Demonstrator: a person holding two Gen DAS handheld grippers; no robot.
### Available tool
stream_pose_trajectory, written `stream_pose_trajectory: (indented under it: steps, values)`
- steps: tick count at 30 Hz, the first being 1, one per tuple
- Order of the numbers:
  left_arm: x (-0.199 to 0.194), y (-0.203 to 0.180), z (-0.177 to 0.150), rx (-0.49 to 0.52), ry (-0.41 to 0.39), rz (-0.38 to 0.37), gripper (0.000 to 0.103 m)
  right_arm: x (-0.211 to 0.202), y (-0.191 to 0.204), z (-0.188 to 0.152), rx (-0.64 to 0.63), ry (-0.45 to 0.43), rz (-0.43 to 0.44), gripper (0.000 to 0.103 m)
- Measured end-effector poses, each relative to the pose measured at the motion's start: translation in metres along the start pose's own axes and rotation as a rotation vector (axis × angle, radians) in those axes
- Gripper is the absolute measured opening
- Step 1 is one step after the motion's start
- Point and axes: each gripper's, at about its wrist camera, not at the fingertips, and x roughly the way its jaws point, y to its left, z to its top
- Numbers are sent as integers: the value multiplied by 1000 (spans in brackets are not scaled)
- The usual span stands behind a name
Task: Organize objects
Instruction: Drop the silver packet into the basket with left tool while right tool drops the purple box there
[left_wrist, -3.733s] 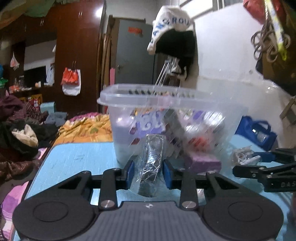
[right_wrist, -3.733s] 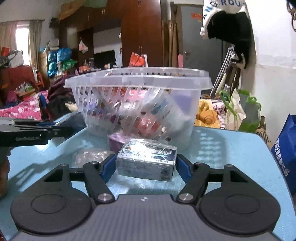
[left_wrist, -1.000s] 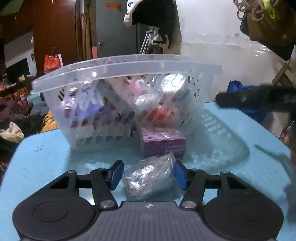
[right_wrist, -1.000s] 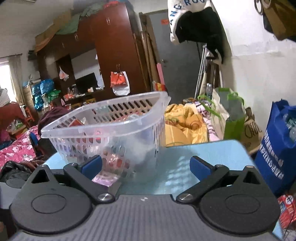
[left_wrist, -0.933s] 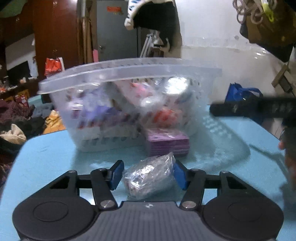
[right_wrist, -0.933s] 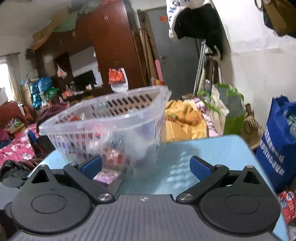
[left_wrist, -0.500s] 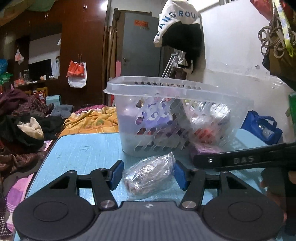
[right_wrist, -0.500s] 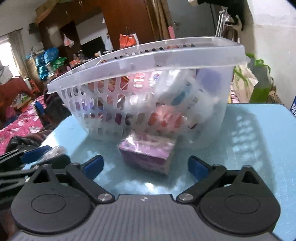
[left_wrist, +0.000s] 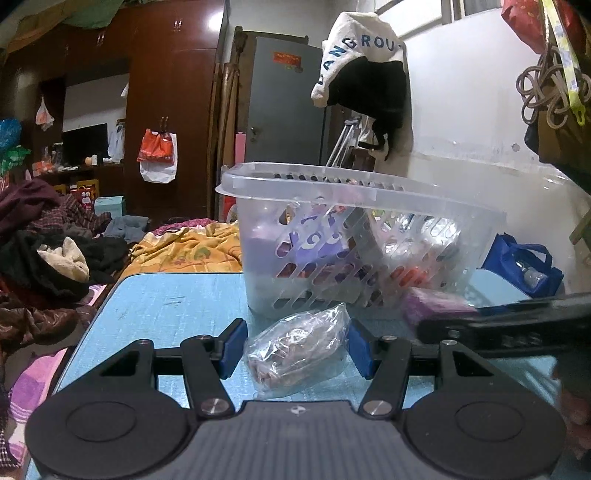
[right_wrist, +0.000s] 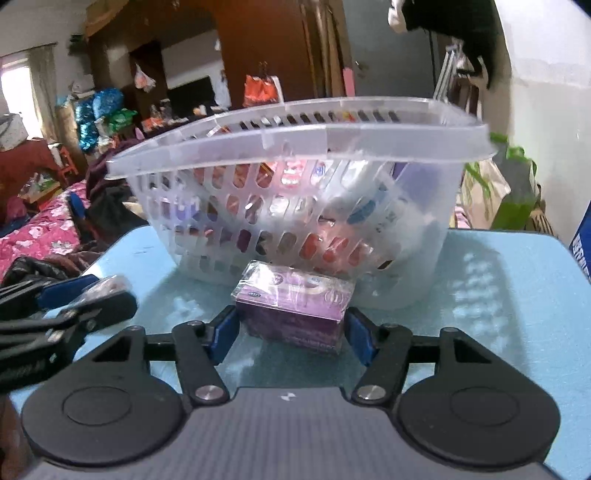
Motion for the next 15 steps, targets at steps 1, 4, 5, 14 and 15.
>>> stream_pose_trajectory:
  steps: [1, 4, 5, 14, 15]
  values:
    - [-1, 0, 0, 1, -5, 0, 62, -5, 0, -2, -12, -11, -3, 66]
    - [-6, -4, -1, 16, -42, 2, 62, -24, 3, -3, -76, -82, -24, 66]
    - [-10, -6, -1, 21, -61, 0, 62, -29, 3, -3, -89, -101, -23, 66]
    - [-40, -36, 96, 56, -202, -119, 62, -82, 7, 66, -119, -366, -43, 66]
    - [-33, -38, 113, 58, -199, -108, 62, -78, 9, 81, -143, -368, -63, 66]
